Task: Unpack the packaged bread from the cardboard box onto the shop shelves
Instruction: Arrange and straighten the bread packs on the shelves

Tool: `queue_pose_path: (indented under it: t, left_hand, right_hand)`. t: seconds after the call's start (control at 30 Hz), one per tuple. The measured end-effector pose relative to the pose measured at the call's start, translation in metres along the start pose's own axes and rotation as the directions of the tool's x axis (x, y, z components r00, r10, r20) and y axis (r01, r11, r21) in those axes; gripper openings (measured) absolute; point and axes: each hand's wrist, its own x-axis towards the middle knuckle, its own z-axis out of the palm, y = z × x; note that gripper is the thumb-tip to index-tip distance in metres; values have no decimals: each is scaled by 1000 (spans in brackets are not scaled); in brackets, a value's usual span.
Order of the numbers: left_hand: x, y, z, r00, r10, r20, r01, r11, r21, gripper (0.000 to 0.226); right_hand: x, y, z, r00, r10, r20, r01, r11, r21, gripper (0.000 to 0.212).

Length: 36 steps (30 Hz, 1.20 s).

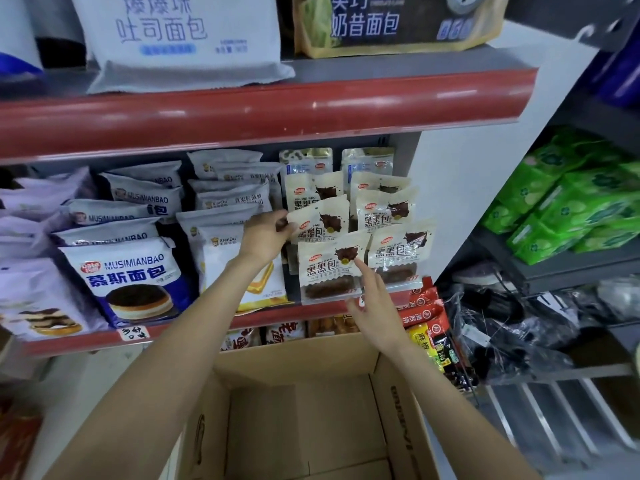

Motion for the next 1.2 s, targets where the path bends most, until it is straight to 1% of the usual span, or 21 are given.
queue_pose_path:
  t: [0.1, 0.27, 0.37, 0.43, 0.53, 0.6, 0.73, 0.77, 0.8, 0.87, 0.93, 0.97, 1.0, 1.03, 1.1, 1.2]
  left_hand:
    - [-5, 2, 4, 1000, -16, -16, 16, 999, -36, 18]
    - [-6, 5, 5, 993, -4, -122, 5, 1000, 5, 24]
    - [-2, 5, 2, 988, -34, -153, 37, 999, 14, 25]
    - [-3, 6, 4, 985, -19, -170, 19, 1000, -4, 24]
    - [-6, 7, 13, 993, 7, -115, -15, 997, -72, 20]
    - [-7, 6, 16, 998, -2, -68, -4, 996, -85, 21]
    - [-6, 6, 9, 996, -15, -84, 11, 999, -47, 25]
    - [-6, 8, 7, 998, -30, -53, 26, 997, -68, 26]
    - [-5, 6, 9, 999, -41, -8, 40, 991, -129, 28]
    - [-9, 8, 8, 988, -110, 112, 140, 938, -316, 41]
    - [-14, 10, 12, 958, -198, 205, 279, 803, -527, 55]
    - [-19, 12, 15, 943, -231, 239, 331, 724, -605, 54]
    - [-23, 13, 18, 932, -250, 262, 362, 663, -655, 50]
    - [-28, 14, 20, 920, -267, 286, 391, 624, -677, 48]
    - [-37, 14, 24, 907, -264, 328, 421, 563, -712, 52]
    - [-41, 10, 27, 907, -242, 345, 422, 526, -739, 58]
  right_hand:
    - [0, 0, 0, 1000, 10, 2, -10, 1000, 6, 70]
    - [1, 1, 0, 1000, 20, 4, -20, 1000, 7, 70]
    - [1, 2, 0, 1000, 7, 3, -8, 1000, 21, 70]
    - [1, 2, 0, 1000, 6, -3, -6, 1000, 19, 71]
    - [1, 2, 0, 1000, 8, 1, -8, 1000, 16, 71]
    - [1, 2, 0, 1000, 8, 4, -8, 1000, 22, 71]
    - [1, 1, -2, 1000, 22, 20, -23, 999, 27, 70]
    - [1, 0, -2, 999, 25, 22, -26, 999, 28, 69]
    - [1, 0, -2, 999, 26, 23, -27, 999, 29, 69]
    - [1, 0, -2, 999, 25, 25, -26, 999, 30, 70]
    - [0, 0, -2, 999, 27, 29, -28, 999, 31, 70]
    - [0, 0, -2, 999, 27, 31, -28, 999, 32, 70]
    - [0, -1, -3, 999, 26, 33, -27, 999, 34, 69]
    - [0, -1, -3, 999, 24, 35, -25, 999, 35, 69]
    - [0, -2, -4, 999, 25, 39, -27, 999, 35, 69]
    - [1, -2, -4, 999, 30, 41, -32, 999, 30, 70]
